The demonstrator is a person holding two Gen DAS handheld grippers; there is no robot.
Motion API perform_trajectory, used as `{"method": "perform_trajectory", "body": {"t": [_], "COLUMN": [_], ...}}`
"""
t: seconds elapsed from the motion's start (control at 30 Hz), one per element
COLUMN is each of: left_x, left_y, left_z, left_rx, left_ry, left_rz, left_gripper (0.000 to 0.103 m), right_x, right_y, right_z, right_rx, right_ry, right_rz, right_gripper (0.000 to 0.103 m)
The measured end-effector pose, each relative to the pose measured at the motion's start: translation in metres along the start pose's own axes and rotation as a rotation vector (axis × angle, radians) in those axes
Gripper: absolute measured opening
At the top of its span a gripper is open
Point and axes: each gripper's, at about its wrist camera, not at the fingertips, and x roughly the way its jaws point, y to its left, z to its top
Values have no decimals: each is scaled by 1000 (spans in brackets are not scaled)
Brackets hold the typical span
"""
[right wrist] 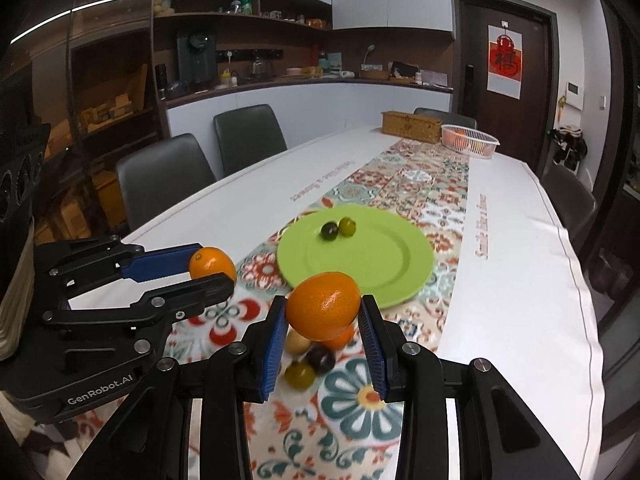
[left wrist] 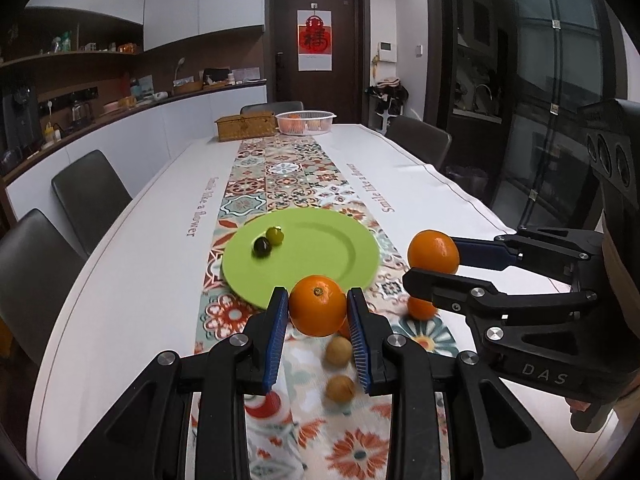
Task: Organize fruits
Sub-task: 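Carry both held oranges over the green plate with both tools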
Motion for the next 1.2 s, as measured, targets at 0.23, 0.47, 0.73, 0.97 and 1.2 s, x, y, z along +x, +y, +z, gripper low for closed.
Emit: {"method": "perform_trajectory", "body": {"t": [0.23, 0.47, 0.73, 0.97, 1.2], "left_x": [32, 71, 123, 157, 153], "left_y": [16, 32, 52, 61, 62], "left_z": [22, 34, 35, 33, 34], "left_rx": [-5, -26, -64, -86, -65], "left_ry": [24, 73, 170, 239, 221], "left_rz": [-5, -23, -55, -62, -14], "left_gripper": [30, 30, 30, 30, 44], "right_x": [31, 73, 123, 155, 163], "right_y": [-12, -26, -41, -49, -56], "right_z": [26, 41, 45, 42, 41], "right_rx": [5, 8, 16, 28, 56], "right_ry": [25, 93, 195, 263, 271], "right_rz": [5, -3, -10, -15, -23], "right_gripper": [37, 37, 37, 37, 44]}}
